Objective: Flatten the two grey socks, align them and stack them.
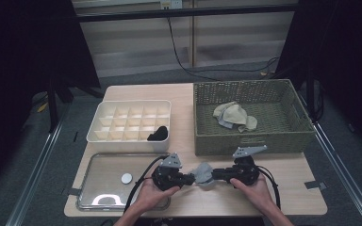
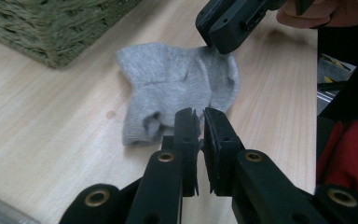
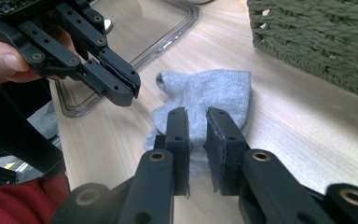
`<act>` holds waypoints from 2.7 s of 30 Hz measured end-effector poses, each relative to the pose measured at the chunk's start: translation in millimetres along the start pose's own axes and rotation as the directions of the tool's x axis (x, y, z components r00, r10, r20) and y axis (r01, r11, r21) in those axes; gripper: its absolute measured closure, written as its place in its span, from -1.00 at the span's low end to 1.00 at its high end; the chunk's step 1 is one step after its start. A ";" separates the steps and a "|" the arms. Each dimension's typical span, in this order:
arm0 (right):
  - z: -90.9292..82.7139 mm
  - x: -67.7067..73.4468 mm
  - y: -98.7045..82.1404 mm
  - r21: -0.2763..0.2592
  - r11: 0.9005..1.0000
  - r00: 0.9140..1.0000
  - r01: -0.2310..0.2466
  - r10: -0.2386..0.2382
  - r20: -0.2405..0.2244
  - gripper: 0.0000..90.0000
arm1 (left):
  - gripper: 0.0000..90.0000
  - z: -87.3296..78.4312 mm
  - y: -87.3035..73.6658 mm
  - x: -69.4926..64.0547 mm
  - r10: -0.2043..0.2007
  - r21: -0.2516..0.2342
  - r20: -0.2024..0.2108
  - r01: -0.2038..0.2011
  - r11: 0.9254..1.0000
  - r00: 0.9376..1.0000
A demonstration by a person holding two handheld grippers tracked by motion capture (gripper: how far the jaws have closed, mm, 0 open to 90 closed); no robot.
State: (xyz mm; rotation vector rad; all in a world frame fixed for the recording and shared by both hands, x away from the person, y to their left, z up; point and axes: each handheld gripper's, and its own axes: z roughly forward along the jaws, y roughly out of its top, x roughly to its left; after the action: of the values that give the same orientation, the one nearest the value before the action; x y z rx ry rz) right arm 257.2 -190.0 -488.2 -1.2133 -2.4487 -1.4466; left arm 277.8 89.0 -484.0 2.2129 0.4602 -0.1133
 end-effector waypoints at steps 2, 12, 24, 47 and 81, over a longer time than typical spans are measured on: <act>-0.6 -0.4 -1.6 0.006 1.000 1.000 0.001 -0.001 0.002 0.78 | 0.87 1.6 -0.8 -0.1 -0.001 0.007 0.000 0.001 1.000 1.000; 7.9 3.5 -6.2 0.052 0.998 1.000 0.021 -0.020 -0.021 0.83 | 0.85 2.7 -2.3 2.3 -0.014 0.006 0.000 0.014 1.000 1.000; 11.4 -3.1 5.2 0.031 0.998 0.998 0.053 -0.053 -0.027 0.69 | 0.81 2.0 -2.5 2.9 -0.028 -0.006 0.006 0.028 1.000 1.000; 24.0 7.7 -0.2 0.097 0.992 0.996 0.075 -0.069 -0.062 0.99 | 0.80 -5.4 -2.8 3.2 -0.048 -0.049 0.008 0.048 0.998 0.999; -15.3 -3.9 14.0 -0.086 0.996 1.000 0.000 -0.001 -0.016 1.00 | 0.60 27.4 4.2 -11.4 -0.020 0.018 0.026 0.019 1.000 0.999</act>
State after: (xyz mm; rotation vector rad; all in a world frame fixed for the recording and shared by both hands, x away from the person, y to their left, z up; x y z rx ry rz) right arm 263.8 -200.4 -471.1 -1.2111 -2.3998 -1.5704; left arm 270.8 62.3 -495.6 2.2224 0.4682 -0.1571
